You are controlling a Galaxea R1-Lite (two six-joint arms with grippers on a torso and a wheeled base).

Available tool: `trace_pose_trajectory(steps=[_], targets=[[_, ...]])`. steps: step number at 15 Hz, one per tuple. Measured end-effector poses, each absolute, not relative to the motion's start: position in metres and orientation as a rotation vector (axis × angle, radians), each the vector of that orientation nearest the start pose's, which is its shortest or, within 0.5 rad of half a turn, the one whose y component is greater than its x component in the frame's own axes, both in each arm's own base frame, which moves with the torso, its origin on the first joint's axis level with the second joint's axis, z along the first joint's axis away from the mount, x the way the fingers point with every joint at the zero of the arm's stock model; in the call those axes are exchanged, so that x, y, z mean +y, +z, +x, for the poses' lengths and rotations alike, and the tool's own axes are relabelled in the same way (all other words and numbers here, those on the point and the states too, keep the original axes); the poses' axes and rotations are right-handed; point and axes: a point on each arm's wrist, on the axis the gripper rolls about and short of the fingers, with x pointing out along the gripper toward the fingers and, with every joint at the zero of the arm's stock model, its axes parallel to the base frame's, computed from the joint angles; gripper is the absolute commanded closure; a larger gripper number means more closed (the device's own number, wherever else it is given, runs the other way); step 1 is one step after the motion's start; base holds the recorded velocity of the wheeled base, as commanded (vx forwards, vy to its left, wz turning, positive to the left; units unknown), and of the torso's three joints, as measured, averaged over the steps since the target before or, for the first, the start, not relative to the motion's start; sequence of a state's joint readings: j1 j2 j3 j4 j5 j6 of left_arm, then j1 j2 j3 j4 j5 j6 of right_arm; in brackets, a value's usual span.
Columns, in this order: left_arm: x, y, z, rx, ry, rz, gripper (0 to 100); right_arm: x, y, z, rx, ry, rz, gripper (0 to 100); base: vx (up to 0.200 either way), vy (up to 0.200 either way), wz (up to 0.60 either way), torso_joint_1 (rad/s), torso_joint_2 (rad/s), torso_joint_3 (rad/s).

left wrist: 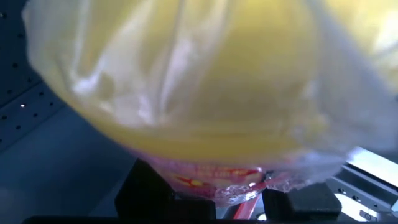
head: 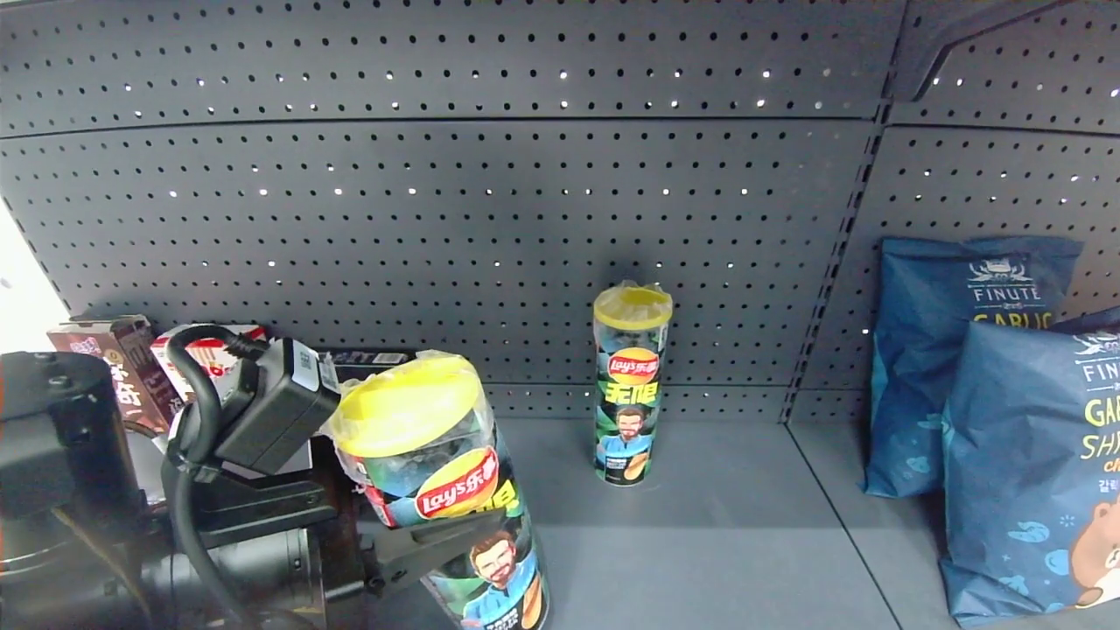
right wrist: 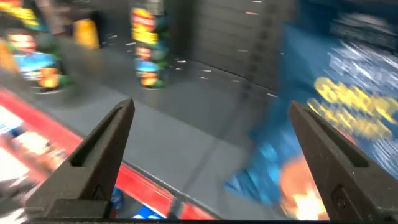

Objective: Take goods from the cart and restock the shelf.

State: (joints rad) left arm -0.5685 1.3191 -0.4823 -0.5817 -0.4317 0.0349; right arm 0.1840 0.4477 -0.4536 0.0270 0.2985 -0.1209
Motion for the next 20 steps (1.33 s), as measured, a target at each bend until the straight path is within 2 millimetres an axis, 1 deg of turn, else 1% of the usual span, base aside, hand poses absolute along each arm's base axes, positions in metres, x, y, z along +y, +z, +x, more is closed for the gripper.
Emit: trace_pose_trajectory(steps=[2, 4, 7, 9, 11, 15, 17, 19, 20], targets=[[-0.114, 0.186, 0.161, 0.25, -0.996, 0.05, 100, 0.013, 0.219, 0.023, 0.038, 0.569, -0.124, 0, 0.0, 0.0, 0.0, 0.0, 0.0, 0.0], [-0.114, 0.186, 0.162, 0.249, -0.988, 0.051, 100, 0.02, 0.226, 0.043, 0.068, 0.615, -0.135, 0, 0.0, 0.0, 0.0, 0.0, 0.0, 0.0], [-0.113, 0.187, 0.164, 0.246, -0.977, 0.05, 100, 0.036, 0.232, 0.076, 0.052, 0.672, -0.141, 0, 0.0, 0.0, 0.0, 0.0, 0.0, 0.0], [-0.113, 0.187, 0.165, 0.249, -0.975, 0.05, 100, 0.05, 0.232, 0.099, 0.072, 0.719, -0.146, 0, 0.0, 0.0, 0.0, 0.0, 0.0, 0.0], [-0.112, 0.186, 0.165, 0.25, -0.971, 0.049, 100, 0.064, 0.228, 0.118, 0.125, 0.764, -0.154, 0, 0.0, 0.0, 0.0, 0.0, 0.0, 0.0], [-0.111, 0.186, 0.167, 0.254, -0.964, 0.048, 100, 0.087, 0.219, 0.15, 0.227, 0.813, -0.166, 0, 0.0, 0.0, 0.0, 0.0, 0.0, 0.0], [-0.111, 0.186, 0.169, 0.256, -0.961, 0.048, 100, 0.099, 0.217, 0.166, 0.256, 0.859, -0.165, 0, 0.0, 0.0, 0.0, 0.0, 0.0, 0.0], [-0.11, 0.185, 0.17, 0.258, -0.953, 0.046, 100, 0.111, 0.215, 0.185, 0.255, 0.887, -0.163, 0, 0.0, 0.0, 0.0, 0.0, 0.0, 0.0], [-0.107, 0.185, 0.171, 0.261, -0.938, 0.044, 100, 0.118, 0.215, 0.197, 0.227, 0.892, -0.161, 0, 0.0, 0.0, 0.0, 0.0, 0.0, 0.0]])
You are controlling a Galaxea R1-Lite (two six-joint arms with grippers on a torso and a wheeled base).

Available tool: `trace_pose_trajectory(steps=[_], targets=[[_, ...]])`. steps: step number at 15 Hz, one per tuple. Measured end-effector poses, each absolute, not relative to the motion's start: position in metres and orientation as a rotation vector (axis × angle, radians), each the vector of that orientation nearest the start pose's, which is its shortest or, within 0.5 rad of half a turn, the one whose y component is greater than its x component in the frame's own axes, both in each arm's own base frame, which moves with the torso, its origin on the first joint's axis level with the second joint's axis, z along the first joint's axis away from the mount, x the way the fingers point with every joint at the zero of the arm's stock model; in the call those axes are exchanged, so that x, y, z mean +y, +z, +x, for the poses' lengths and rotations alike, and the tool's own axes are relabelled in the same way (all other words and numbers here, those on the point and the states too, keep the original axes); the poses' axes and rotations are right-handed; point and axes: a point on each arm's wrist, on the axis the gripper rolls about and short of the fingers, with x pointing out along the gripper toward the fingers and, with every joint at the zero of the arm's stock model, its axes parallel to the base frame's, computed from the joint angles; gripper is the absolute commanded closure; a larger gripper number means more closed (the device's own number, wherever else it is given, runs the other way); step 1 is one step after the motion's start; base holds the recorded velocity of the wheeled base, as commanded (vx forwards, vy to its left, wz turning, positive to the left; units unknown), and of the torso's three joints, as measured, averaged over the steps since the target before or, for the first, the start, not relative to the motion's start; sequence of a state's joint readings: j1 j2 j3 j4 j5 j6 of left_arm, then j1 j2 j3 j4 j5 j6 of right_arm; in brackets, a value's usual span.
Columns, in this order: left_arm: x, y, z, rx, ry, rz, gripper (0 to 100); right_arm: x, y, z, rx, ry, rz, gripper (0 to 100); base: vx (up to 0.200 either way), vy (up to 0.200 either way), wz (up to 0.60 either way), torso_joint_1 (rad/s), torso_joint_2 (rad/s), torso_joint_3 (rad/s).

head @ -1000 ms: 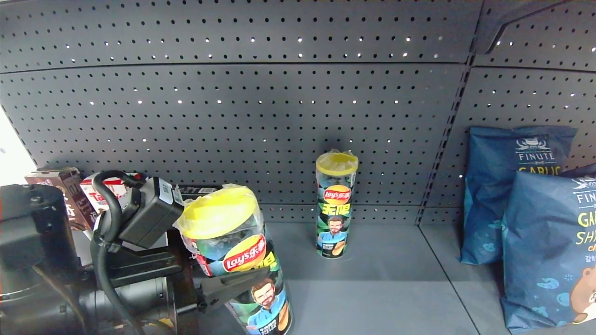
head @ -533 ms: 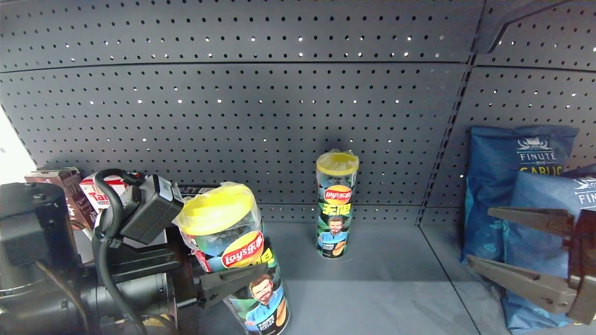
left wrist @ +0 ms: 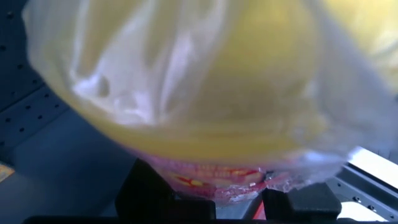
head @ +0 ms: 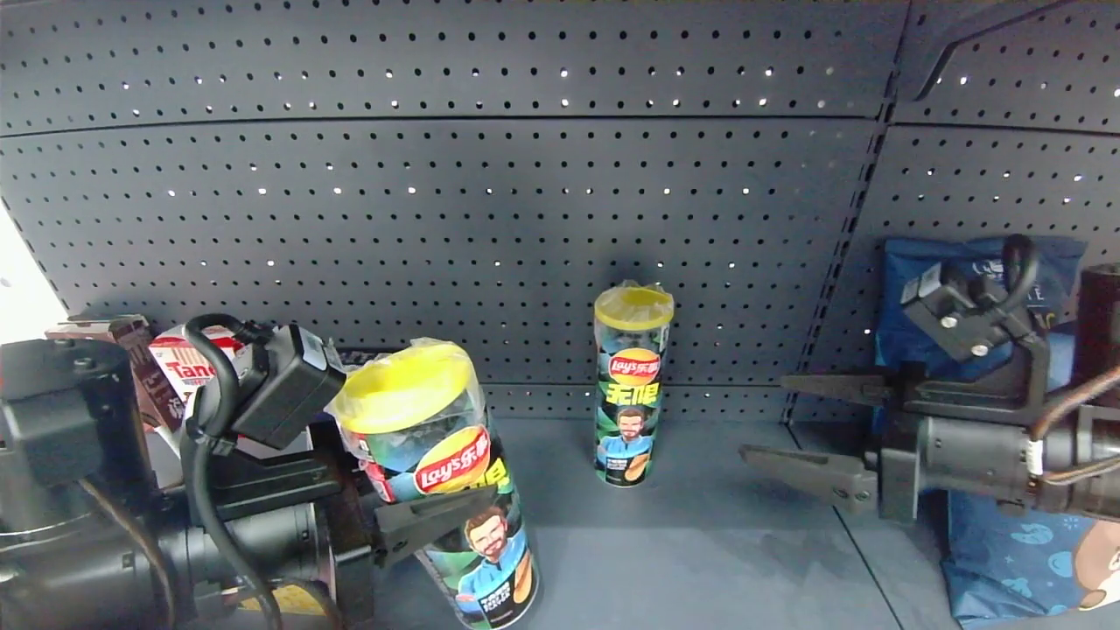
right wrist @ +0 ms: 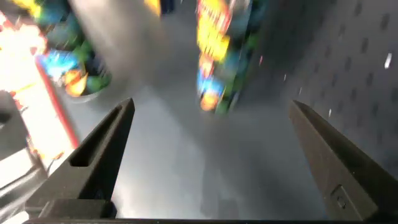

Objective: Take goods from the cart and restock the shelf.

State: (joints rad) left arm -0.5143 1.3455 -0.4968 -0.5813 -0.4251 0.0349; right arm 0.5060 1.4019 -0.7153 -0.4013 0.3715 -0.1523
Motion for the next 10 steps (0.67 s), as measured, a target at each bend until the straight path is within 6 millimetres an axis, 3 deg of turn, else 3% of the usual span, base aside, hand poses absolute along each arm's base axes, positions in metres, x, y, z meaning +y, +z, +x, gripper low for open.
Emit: trace_pose_trajectory(steps=[3, 10], targets=[[-0.106, 0.185, 0.173, 0.26, -0.927, 0.043, 100, 0.134, 0.206, 0.224, 0.187, 0.972, -0.146, 0, 0.0, 0.0, 0.0, 0.0, 0.0, 0.0], [-0.106, 0.188, 0.175, 0.245, -0.929, 0.044, 100, 0.151, 0.183, 0.272, 0.169, 1.074, -0.12, 0, 0.0, 0.0, 0.0, 0.0, 0.0, 0.0]])
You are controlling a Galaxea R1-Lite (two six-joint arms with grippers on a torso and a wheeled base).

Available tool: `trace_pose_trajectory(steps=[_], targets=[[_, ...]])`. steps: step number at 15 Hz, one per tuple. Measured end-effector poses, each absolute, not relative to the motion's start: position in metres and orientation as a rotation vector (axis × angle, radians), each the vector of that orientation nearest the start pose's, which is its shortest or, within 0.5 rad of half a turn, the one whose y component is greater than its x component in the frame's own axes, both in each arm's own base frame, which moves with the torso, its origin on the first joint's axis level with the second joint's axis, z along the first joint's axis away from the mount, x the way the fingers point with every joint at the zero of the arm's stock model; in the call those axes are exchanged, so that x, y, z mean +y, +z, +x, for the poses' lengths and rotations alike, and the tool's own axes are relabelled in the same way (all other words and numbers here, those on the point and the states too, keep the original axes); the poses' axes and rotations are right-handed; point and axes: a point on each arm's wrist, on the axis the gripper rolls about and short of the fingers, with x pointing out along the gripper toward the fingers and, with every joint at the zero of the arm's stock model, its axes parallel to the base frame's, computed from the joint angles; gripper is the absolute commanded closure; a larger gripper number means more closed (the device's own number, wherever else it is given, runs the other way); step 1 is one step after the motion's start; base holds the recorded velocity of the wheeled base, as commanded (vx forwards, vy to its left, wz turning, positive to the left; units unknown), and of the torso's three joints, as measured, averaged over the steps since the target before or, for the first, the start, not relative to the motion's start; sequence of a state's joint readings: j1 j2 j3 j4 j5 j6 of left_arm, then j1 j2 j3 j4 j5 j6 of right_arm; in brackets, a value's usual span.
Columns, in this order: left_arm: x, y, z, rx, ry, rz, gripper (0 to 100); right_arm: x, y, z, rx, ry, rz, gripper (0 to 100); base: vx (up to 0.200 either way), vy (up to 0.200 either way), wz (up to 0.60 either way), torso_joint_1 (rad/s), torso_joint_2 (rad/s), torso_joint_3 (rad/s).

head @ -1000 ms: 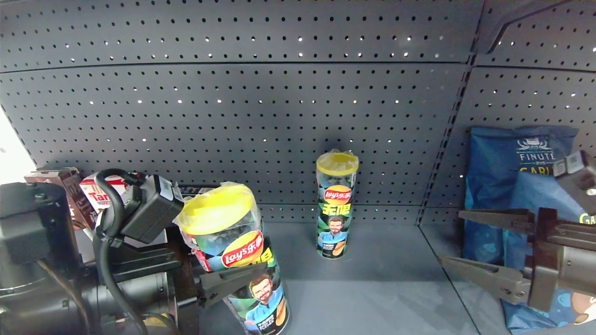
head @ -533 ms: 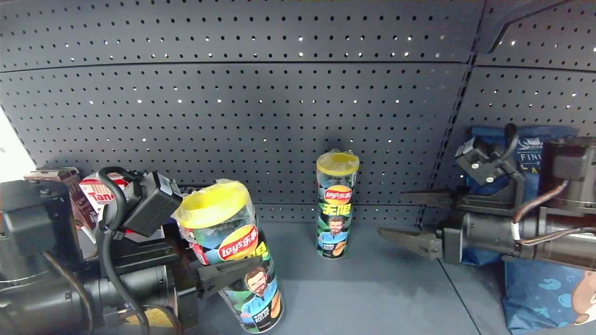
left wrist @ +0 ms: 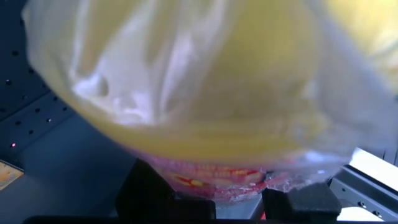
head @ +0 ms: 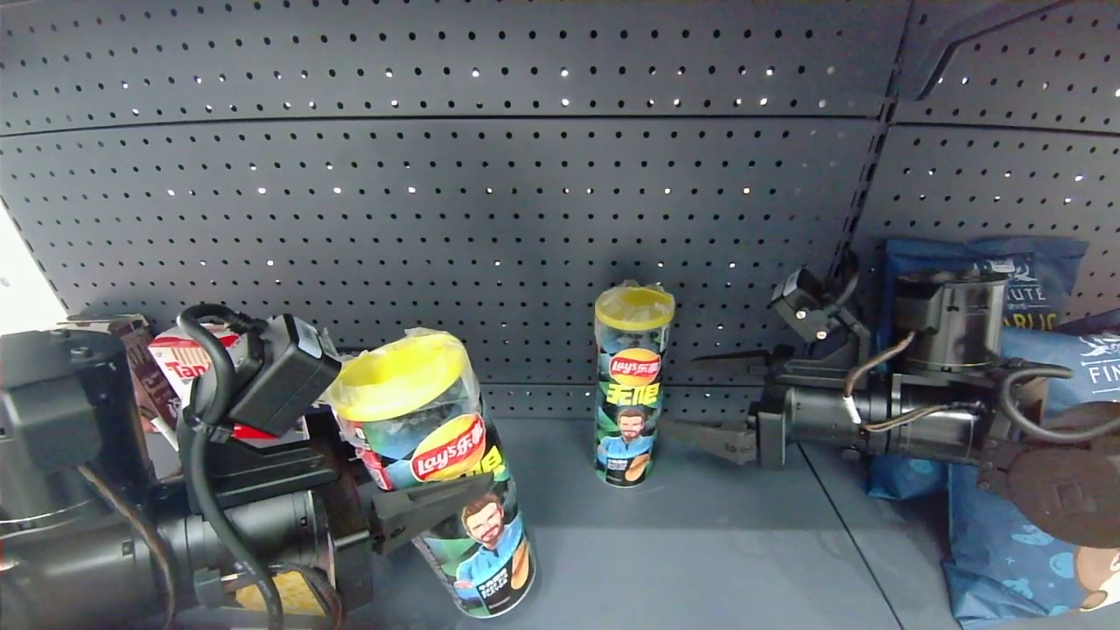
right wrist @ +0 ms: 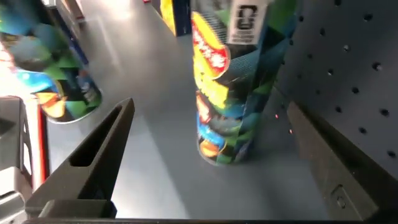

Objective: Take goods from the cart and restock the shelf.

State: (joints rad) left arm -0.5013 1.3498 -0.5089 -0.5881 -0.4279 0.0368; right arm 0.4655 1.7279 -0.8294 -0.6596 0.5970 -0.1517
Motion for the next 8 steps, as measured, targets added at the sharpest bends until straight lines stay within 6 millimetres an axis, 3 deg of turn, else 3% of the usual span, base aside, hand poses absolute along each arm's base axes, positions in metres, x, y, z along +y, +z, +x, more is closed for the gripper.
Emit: trace_pose_trajectory(steps=[8], targets=[[-0.107, 0.19, 0.176, 0.239, -0.93, 0.045, 100, 0.168, 0.158, 0.308, 0.207, 1.101, -0.112, 0, 0.0, 0.0, 0.0, 0.0, 0.0, 0.0]])
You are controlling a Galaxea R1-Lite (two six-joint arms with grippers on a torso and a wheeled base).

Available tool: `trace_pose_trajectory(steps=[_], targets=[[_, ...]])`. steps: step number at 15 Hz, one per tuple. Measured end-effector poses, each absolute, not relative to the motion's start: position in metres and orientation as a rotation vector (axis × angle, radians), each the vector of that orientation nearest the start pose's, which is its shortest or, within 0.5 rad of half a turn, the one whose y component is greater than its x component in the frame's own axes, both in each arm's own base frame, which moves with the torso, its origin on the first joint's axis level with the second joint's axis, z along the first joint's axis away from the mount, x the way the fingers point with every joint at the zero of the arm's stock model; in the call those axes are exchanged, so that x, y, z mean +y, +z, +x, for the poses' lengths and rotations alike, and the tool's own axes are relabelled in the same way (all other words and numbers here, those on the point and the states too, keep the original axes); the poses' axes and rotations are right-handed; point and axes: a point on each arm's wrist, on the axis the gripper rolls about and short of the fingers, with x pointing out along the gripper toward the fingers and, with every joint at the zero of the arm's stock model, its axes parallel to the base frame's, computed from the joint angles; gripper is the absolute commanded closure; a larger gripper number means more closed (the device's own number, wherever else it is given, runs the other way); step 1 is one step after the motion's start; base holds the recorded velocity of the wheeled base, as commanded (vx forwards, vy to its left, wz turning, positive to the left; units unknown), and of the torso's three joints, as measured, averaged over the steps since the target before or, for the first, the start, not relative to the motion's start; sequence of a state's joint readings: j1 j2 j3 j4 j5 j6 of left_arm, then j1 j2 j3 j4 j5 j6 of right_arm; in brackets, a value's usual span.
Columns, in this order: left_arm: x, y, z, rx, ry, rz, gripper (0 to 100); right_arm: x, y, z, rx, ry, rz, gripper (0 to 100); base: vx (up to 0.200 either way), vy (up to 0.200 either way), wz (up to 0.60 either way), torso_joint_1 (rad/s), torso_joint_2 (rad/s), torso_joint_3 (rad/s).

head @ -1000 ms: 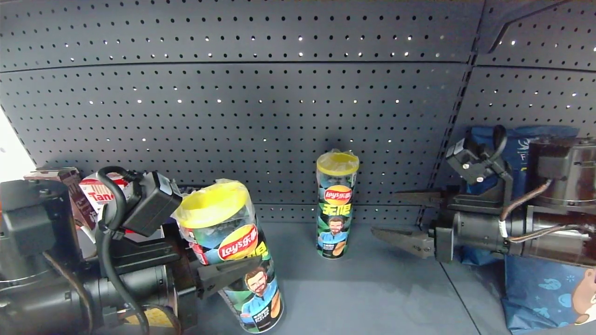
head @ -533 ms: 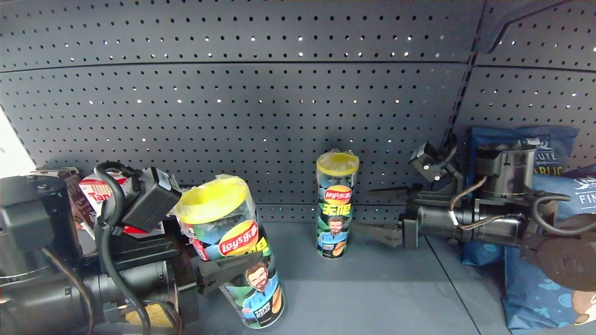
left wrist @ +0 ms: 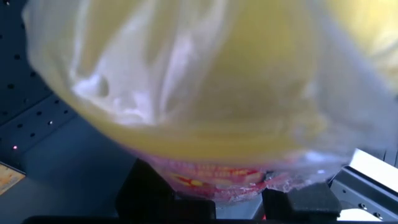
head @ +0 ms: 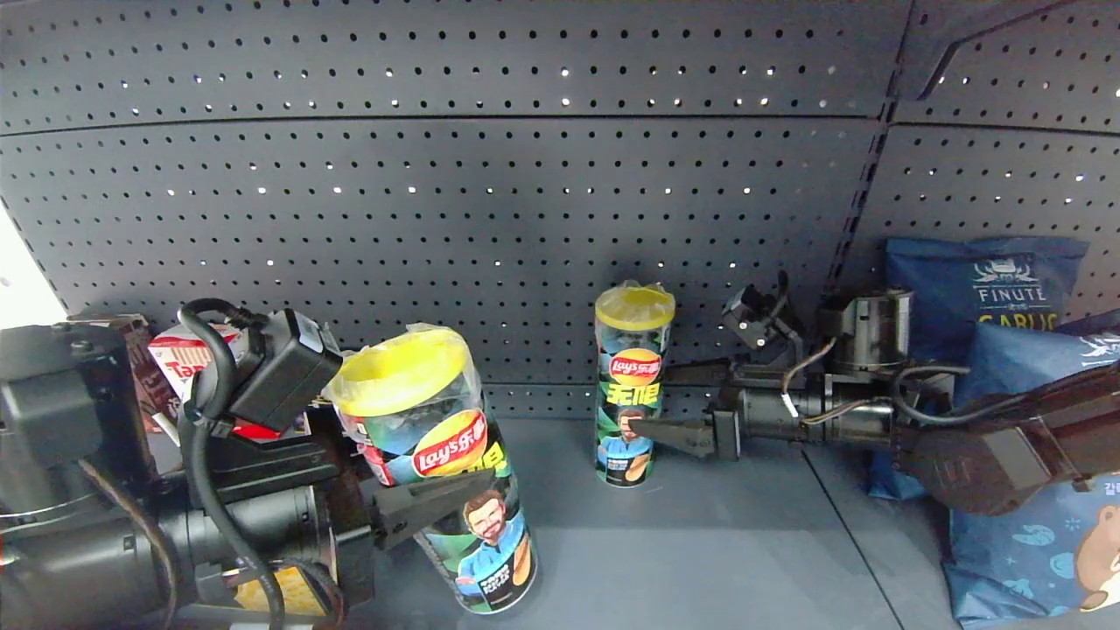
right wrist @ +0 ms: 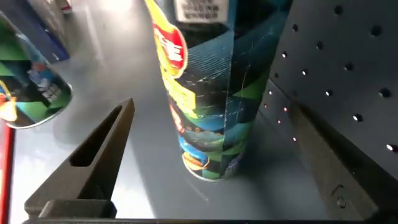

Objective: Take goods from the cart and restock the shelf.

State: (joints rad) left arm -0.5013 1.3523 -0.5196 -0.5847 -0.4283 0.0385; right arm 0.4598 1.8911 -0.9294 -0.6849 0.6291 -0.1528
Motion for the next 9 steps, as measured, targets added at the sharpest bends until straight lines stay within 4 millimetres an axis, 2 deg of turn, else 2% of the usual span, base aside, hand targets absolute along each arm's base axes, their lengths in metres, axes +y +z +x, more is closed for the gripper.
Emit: trace_pose_trajectory(steps=[9], targets=[[-0.11, 0.192, 0.183, 0.236, -0.927, 0.044, 100, 0.18, 0.132, 0.326, 0.242, 1.112, -0.109, 0, 0.0, 0.0, 0.0, 0.0, 0.0, 0.0]])
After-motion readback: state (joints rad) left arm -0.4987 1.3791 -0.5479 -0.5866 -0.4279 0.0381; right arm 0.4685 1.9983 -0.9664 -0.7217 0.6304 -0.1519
